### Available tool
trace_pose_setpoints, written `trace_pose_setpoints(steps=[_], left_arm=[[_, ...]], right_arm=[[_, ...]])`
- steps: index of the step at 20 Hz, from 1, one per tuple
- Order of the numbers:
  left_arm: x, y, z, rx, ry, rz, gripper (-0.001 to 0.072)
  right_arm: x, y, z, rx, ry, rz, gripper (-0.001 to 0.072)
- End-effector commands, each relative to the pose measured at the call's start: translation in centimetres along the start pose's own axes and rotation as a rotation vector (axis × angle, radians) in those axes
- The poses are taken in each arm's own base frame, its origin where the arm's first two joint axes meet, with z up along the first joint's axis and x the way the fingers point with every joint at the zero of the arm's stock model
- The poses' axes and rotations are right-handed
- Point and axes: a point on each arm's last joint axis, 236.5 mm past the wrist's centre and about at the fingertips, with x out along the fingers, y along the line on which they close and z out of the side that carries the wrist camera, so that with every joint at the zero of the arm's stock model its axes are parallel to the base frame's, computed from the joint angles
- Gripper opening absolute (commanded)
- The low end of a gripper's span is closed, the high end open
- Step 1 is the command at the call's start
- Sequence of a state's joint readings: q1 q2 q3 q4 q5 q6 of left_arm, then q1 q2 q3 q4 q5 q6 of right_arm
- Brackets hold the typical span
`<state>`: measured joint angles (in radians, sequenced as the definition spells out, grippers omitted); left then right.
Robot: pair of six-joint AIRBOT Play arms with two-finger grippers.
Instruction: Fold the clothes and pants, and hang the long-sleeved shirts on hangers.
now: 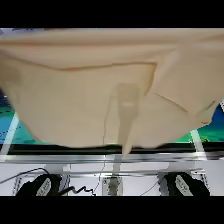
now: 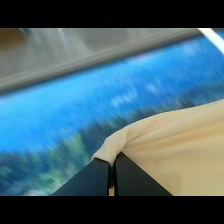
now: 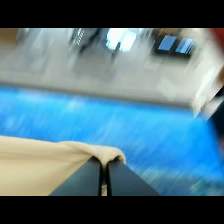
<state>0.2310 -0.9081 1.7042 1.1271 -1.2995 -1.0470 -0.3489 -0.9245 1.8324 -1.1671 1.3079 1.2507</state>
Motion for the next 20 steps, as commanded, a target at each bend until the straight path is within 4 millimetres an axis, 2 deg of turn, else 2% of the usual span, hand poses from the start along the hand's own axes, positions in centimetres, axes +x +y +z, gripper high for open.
trace_pose_setpoints(steps=[1,4,7,9,11,13,15,20], left_arm=[[9.7,-1.7,-8.2,-0.186,0.269,-0.240,0.0014],[18.1,-2.6,-15.1,-0.328,0.450,-0.384,0.0014],[25.4,-4.1,-21.3,-0.436,0.556,-0.485,0.0015],[29.3,-5.1,-23.8,-0.498,0.557,-0.515,0.0015],[32.0,-4.8,-25.4,-0.516,0.541,-0.481,0.0015],[33.2,-3.9,-25.6,-0.519,0.514,-0.436,0.0015],[32.9,-3.1,-26.6,-0.458,0.540,-0.416,0.0015],[29.1,-3.1,-32.7,-0.300,0.816,-0.436,0.0015]], right_arm=[[9.1,0.1,-8.9,0.133,0.380,0.179,0.0012],[16.8,-0.8,-16.8,0.251,0.620,0.267,0.0012],[23.7,-0.2,-24.1,0.373,0.763,0.340,0.0013],[27.0,0.5,-27.9,0.400,0.826,0.356,0.0013],[29.6,1.4,-30.9,0.399,0.865,0.359,0.0013],[31.0,1.5,-32.5,0.376,0.879,0.333,0.0011],[30.8,1.5,-33.2,0.338,0.908,0.316,0.0011],[27.1,1.8,-36.6,0.312,1.108,0.335,0.0011]])
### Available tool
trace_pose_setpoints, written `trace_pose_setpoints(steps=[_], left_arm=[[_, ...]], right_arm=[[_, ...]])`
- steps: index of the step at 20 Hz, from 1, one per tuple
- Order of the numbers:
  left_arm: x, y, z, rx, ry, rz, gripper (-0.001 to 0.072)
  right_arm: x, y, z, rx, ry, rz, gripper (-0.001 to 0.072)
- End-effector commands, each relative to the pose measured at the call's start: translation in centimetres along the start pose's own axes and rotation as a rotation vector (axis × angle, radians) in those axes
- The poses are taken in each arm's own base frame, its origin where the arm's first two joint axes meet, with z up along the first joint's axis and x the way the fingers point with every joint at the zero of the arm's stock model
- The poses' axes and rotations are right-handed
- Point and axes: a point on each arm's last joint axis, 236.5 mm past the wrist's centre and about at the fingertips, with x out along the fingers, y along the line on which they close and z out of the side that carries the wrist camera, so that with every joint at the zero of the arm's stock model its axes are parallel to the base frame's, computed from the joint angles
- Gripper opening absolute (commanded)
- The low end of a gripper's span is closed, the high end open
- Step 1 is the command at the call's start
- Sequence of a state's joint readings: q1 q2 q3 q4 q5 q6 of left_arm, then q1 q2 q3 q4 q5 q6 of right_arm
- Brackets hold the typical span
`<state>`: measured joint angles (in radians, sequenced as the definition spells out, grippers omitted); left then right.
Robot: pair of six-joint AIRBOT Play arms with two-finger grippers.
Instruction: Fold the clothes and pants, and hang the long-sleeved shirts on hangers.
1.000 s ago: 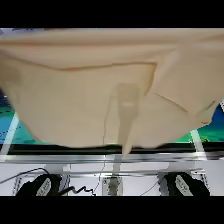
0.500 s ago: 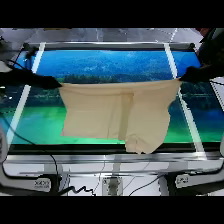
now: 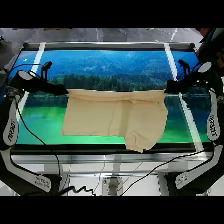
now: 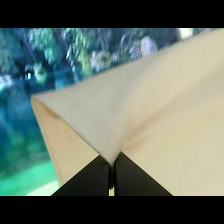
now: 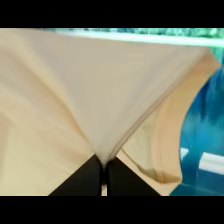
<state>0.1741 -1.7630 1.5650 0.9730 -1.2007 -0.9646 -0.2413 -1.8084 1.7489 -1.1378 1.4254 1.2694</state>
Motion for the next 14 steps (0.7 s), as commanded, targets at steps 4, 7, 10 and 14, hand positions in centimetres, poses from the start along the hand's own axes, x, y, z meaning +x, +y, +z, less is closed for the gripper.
trace_pose_setpoints(steps=[4,7,10,14], left_arm=[[1.3,1.6,-5.2,-0.001,0.216,0.029,0.0017],[0.6,1.2,-4.9,-0.020,0.206,0.032,0.0716],[-2.7,1.0,-3.7,-0.025,0.165,0.074,0.0484],[-11.0,-0.2,-2.8,-0.004,0.073,0.158,0.0016]], right_arm=[[3.2,-0.8,-5.9,0.112,0.211,0.006,0.0013],[2.7,-0.6,-5.8,0.142,0.202,0.000,0.0453],[0.1,-0.3,-4.4,0.108,0.116,-0.041,0.0458],[-5.8,0.1,-5.5,0.010,0.053,-0.144,0.0346]])
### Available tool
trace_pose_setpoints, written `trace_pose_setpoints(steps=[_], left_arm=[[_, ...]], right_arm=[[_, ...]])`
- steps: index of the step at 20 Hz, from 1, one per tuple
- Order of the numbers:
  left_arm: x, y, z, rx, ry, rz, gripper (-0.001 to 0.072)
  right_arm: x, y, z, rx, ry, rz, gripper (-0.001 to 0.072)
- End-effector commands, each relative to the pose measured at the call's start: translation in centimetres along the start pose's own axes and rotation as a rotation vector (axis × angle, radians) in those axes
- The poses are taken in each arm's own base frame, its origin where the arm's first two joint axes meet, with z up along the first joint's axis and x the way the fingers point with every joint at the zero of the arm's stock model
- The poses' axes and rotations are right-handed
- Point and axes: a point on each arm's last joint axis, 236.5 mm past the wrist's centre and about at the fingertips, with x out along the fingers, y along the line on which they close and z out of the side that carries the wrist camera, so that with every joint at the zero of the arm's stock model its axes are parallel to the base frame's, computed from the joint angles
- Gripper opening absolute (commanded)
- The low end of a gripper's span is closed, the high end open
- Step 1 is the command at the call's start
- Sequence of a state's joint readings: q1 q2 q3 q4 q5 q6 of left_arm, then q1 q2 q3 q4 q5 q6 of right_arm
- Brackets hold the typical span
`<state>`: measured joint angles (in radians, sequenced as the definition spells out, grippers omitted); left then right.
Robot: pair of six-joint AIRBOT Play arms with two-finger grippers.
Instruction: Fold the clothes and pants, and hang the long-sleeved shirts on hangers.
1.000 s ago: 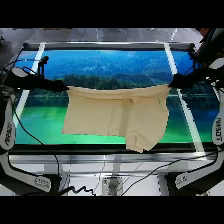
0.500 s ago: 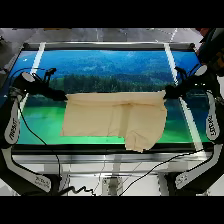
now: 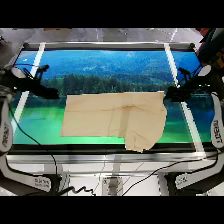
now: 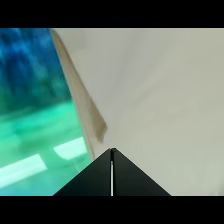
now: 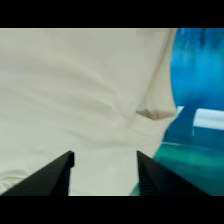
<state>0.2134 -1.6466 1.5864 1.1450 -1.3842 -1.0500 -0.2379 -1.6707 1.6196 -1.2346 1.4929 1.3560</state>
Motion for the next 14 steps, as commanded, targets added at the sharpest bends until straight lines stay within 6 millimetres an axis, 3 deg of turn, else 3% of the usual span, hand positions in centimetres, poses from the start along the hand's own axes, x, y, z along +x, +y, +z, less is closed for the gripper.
trace_pose_setpoints(steps=[1,2,5,6,9,10,11,12,14], left_arm=[[-7.2,0.0,-0.6,0.018,-0.076,0.096,0.0015],[-9.6,0.6,-1.0,0.047,-0.101,0.163,0.0016],[-15.1,2.1,-3.5,0.022,-0.141,0.280,0.0015],[-16.2,2.6,-4.5,0.004,-0.151,0.297,0.0015],[-16.8,2.8,-6.9,-0.091,-0.213,0.220,0.0015],[-16.3,2.6,-7.7,-0.114,-0.233,0.173,0.0015],[-15.7,2.4,-8.5,-0.157,-0.249,0.122,0.0016],[-14.9,2.4,-9.3,-0.199,-0.253,0.082,0.0016],[-12.4,2.6,-11.1,-0.281,-0.235,0.013,0.0038]], right_arm=[[-4.8,0.0,-2.2,-0.061,-0.056,-0.065,0.0156],[-5.9,0.3,-3.2,-0.066,-0.079,-0.052,0.0101],[-7.0,1.4,-8.7,-0.016,-0.108,0.040,0.0089],[-6.4,2.5,-10.7,-0.015,-0.106,0.100,0.0022],[-2.0,5.0,-16.4,0.076,-0.052,0.242,0.0018],[-0.3,5.4,-18.1,0.136,-0.014,0.274,0.0109],[1.4,5.7,-19.7,0.211,0.029,0.298,0.0316],[3.2,5.6,-21.2,0.295,0.074,0.308,0.0468],[5.6,5.6,-23.7,0.395,0.145,0.314,0.0468]])
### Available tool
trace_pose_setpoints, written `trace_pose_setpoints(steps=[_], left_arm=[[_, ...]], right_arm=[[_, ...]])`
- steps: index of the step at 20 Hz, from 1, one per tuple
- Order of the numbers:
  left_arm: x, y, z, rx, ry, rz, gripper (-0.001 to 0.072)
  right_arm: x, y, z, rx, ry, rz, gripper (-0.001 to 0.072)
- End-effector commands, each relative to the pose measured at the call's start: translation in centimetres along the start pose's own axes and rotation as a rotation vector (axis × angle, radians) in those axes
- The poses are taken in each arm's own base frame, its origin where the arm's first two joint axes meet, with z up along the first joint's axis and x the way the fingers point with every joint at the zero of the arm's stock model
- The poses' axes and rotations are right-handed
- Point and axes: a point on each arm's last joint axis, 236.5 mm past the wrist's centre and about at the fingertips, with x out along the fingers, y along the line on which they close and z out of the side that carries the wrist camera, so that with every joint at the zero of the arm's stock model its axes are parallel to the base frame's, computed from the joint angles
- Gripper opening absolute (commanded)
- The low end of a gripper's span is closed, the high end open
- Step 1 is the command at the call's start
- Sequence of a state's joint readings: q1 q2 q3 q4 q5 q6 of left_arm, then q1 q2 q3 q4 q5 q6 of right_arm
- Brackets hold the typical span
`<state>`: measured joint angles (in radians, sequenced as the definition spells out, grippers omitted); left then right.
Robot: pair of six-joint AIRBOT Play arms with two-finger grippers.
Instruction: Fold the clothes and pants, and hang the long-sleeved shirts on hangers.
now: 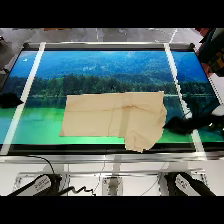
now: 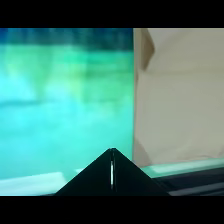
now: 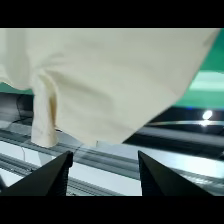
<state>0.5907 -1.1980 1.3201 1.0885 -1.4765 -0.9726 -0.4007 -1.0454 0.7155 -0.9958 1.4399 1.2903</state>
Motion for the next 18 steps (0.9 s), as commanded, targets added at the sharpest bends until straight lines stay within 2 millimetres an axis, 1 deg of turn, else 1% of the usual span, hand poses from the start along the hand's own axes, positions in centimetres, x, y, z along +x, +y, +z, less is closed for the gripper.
trace_pose_setpoints(steps=[1,2,3,4,6,9,13,15,17,18], left_arm=[[2.6,-0.2,-3.3,-0.139,0.002,-0.111,0.0176],[3.8,-0.2,-4.4,-0.164,0.025,-0.123,0.0366],[4.9,-0.3,-5.6,-0.188,0.050,-0.137,0.0446],[6.0,-0.4,-6.8,-0.214,0.073,-0.149,0.0446],[7.8,-0.4,-8.7,-0.257,0.101,-0.158,0.0445],[9.8,-0.6,-11.0,-0.306,0.134,-0.165,0.0445],[11.8,-0.9,-13.6,-0.353,0.167,-0.168,0.0445],[12.6,-1.0,-14.3,-0.385,0.166,-0.169,0.0444],[13.2,-1.7,-14.3,-0.434,0.147,-0.196,0.0444],[13.5,-1.9,-14.4,-0.447,0.142,-0.203,0.0444]], right_arm=[[4.7,-1.3,-4.8,0.206,0.095,0.053,0.0464],[5.5,-1.7,-5.7,0.226,0.111,0.053,0.0454],[6.3,-2.1,-6.5,0.245,0.125,0.052,0.0453],[6.9,-2.4,-6.9,0.263,0.126,0.050,0.0453],[8.0,-2.9,-7.2,0.297,0.104,0.053,0.0453],[9.2,-2.7,-6.3,0.346,0.039,0.093,0.0453],[10.4,-2.3,-5.0,0.323,-0.027,0.098,0.0441],[11.2,-1.9,-4.4,0.324,-0.042,0.097,0.0281],[11.5,-1.5,-3.6,0.337,-0.065,0.110,0.0185],[11.3,-1.6,-3.4,0.329,-0.073,0.106,0.0051]])
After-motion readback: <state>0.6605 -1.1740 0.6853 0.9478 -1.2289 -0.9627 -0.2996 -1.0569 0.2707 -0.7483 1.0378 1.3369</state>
